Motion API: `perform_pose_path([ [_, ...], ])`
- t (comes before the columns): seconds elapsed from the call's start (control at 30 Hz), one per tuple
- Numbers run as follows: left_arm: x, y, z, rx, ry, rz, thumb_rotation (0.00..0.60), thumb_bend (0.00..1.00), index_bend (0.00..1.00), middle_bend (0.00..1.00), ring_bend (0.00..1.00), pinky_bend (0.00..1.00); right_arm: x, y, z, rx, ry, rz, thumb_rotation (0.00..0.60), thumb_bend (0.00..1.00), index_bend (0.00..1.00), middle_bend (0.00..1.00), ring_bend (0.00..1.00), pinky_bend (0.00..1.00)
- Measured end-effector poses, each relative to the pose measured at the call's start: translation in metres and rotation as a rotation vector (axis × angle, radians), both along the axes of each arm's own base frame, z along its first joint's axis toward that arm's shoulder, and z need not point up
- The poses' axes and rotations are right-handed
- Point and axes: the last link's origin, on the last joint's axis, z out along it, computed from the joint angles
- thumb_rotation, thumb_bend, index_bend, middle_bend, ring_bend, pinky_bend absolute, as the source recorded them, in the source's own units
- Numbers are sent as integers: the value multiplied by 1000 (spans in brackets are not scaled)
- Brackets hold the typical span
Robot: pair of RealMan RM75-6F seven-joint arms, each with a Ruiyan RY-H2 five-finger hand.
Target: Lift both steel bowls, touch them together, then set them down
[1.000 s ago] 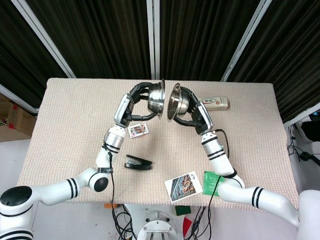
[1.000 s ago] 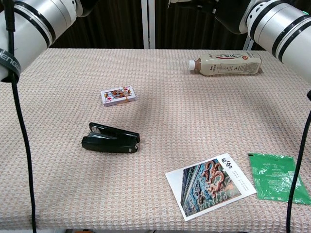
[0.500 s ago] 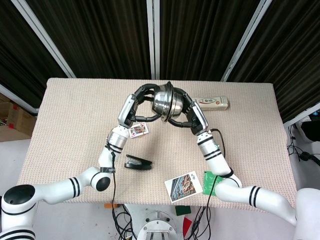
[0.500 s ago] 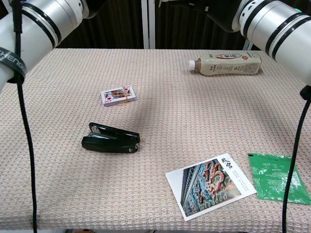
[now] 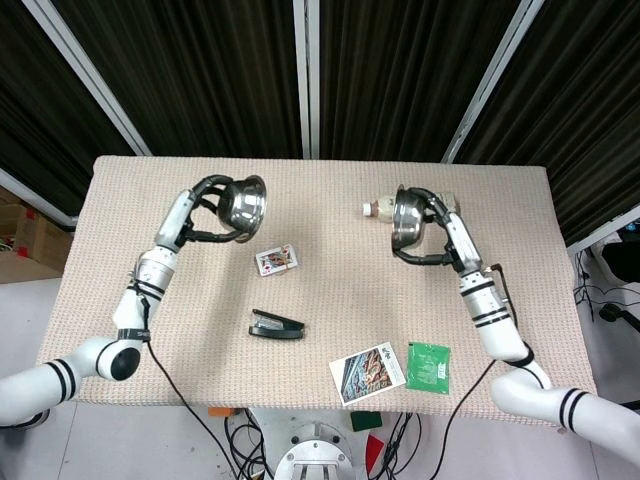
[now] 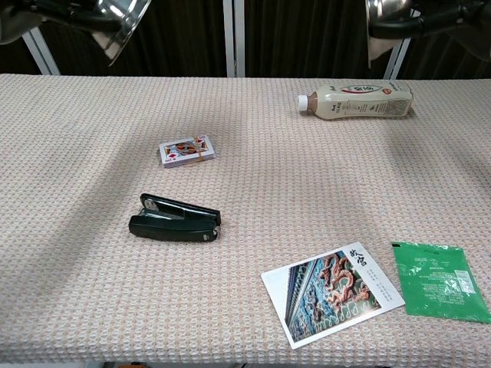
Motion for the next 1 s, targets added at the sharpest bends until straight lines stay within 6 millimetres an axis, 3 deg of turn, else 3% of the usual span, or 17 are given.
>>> perform_pose_path([
  [0.17, -37, -16, 17, 33, 341, 87, 600, 225, 634, 629, 488, 462, -26, 13, 10, -51, 330, -41, 600, 303, 621, 497, 489, 417],
  [0.4, -85, -46, 18, -16, 682, 227, 600, 233, 614, 629, 485, 461, -55, 35, 6, -37, 668, -133, 600, 303, 603, 488, 483, 423],
  [0.47, -93, -53, 16, -30, 734, 251, 600, 233, 565, 628, 484, 460, -61, 41, 3, -8, 703, -167, 600, 300, 554, 463, 469, 439],
  [0.53, -95, -56, 15, -37, 744, 258, 600, 233, 448, 616, 481, 459, -65, 45, 1, 17, 719, -190, 600, 261, 458, 406, 410, 453],
  [0.57, -95, -57, 14, -41, 736, 259, 600, 232, 353, 586, 469, 452, -66, 46, 0, 25, 719, -195, 600, 236, 409, 369, 370, 438],
  [0.63, -95, -58, 12, -52, 717, 254, 600, 225, 166, 460, 396, 415, -66, 47, -2, 36, 708, -199, 600, 131, 220, 216, 198, 324],
  [0.7, -94, -60, 10, -79, 705, 240, 600, 185, 10, 175, 207, 310, -67, 47, -4, 50, 699, -199, 600, 23, 37, 52, 32, 169],
  [0.73, -94, -60, 9, -91, 703, 233, 600, 152, 0, 57, 116, 265, -67, 48, -4, 55, 697, -198, 600, 3, 4, 13, 3, 123],
  [0.87, -93, -62, 11, -90, 679, 211, 600, 77, 0, 0, 8, 214, -67, 48, -2, 57, 678, -196, 600, 0, 0, 0, 0, 47],
  [1.0, -94, -63, 13, -60, 676, 216, 600, 56, 0, 0, 0, 172, -67, 50, 1, 64, 668, -195, 600, 0, 0, 0, 0, 7],
])
